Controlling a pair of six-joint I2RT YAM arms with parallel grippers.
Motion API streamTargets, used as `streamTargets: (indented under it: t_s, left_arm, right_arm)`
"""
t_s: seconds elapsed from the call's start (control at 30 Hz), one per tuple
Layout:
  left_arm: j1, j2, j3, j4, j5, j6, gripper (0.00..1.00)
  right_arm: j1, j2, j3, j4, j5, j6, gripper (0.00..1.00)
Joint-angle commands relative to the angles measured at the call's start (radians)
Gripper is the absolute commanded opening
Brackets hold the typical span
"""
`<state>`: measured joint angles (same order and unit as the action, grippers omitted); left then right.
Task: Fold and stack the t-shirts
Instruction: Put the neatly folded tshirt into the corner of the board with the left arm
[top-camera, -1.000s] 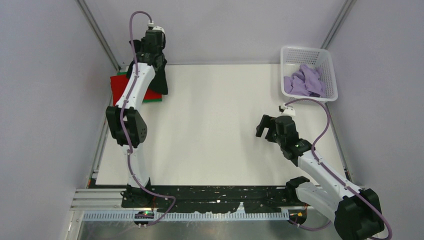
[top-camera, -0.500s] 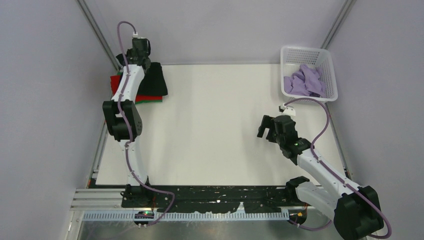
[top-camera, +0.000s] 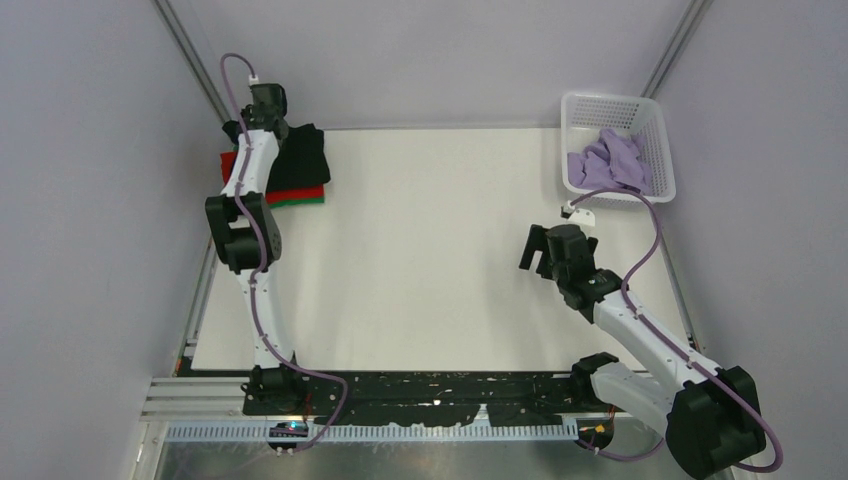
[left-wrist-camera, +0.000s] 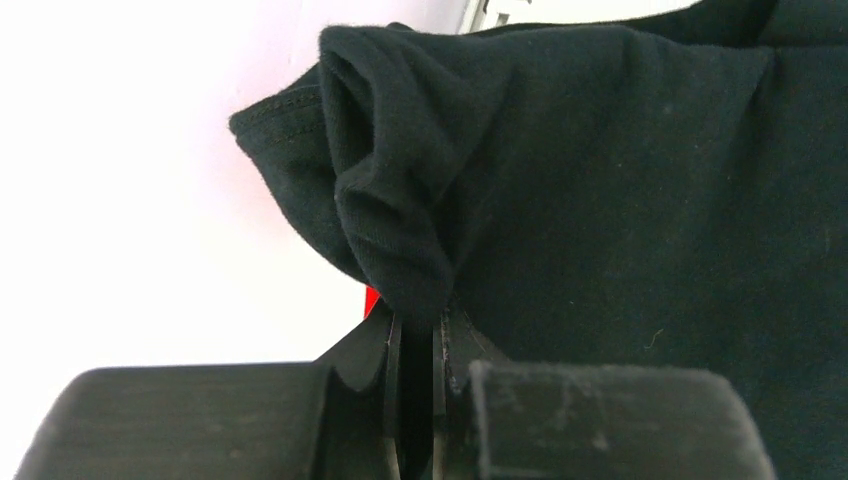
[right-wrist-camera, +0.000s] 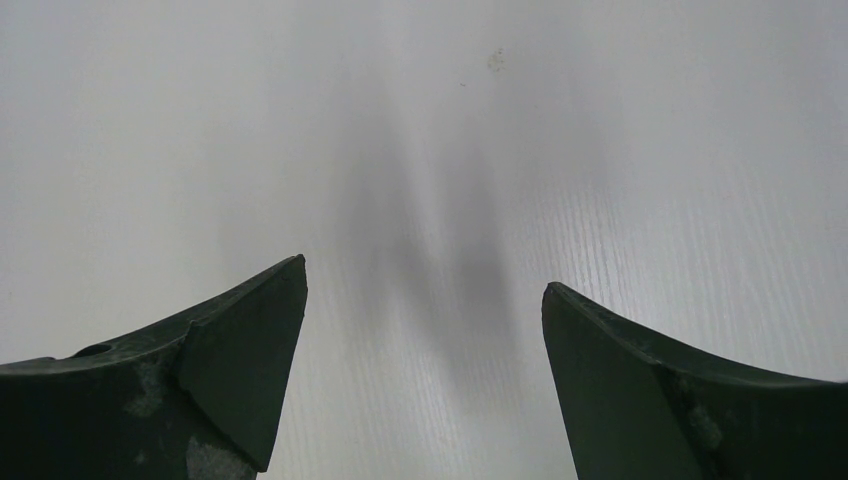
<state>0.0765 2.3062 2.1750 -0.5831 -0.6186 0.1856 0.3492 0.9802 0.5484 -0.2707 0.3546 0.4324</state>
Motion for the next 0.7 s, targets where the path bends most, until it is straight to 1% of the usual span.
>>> streamTargets:
  t_s: [0.0,0.03,0.07,0.13,0.17,0.2,0.23,0.3,0.4,0.53,0.67]
  left_arm:
    - [0.008,0.001,0.085,0.040,-0.068,-0.044,0.16]
    - [0.009,0.002,0.085,0.042,-0.070,-0.045,0.36]
    - [0.009,0.004,0.086,0.044,-0.074,-0.047,0.50]
    - [0.009,0.007,0.092,0.046,-0.088,-0.050,0.62]
    - [0.009,0.012,0.099,0.043,-0.096,-0.052,0.72]
    - [0.009,0.014,0.110,0.036,-0.101,-0.055,0.87]
    - [0.009,0.015,0.123,0.015,-0.092,-0.066,0.98]
    - [0.009,0.005,0.143,-0.037,-0.029,-0.104,1.00]
    - [0.009,-0.050,0.119,-0.074,0.080,-0.174,1.00]
    - [0.005,-0.186,0.010,-0.057,0.226,-0.304,1.00]
    - [-0.008,-0.331,-0.126,0.008,0.386,-0.418,1.00]
  right_arm:
    - [-0.004,0.004,0.046,-0.004,0.053,-0.014,0.96]
    - [-0.004,0.003,0.047,-0.005,0.053,-0.015,0.95]
    - [-0.003,0.001,0.047,-0.006,0.054,-0.016,0.96]
    - [-0.002,-0.002,0.046,-0.008,0.055,-0.017,0.95]
    - [-0.004,-0.003,0.045,-0.008,0.056,-0.017,0.96]
    - [-0.004,-0.007,0.044,-0.009,0.058,-0.017,0.95]
    - [-0.004,-0.009,0.042,-0.009,0.058,-0.016,0.95]
    - [-0.002,-0.014,0.041,-0.009,0.058,-0.017,0.95]
    - [-0.001,-0.019,0.041,-0.011,0.058,-0.014,0.95]
    - [-0.004,-0.029,0.039,-0.011,0.054,-0.011,0.95]
    - [-0.004,-0.037,0.044,-0.005,0.033,-0.020,0.95]
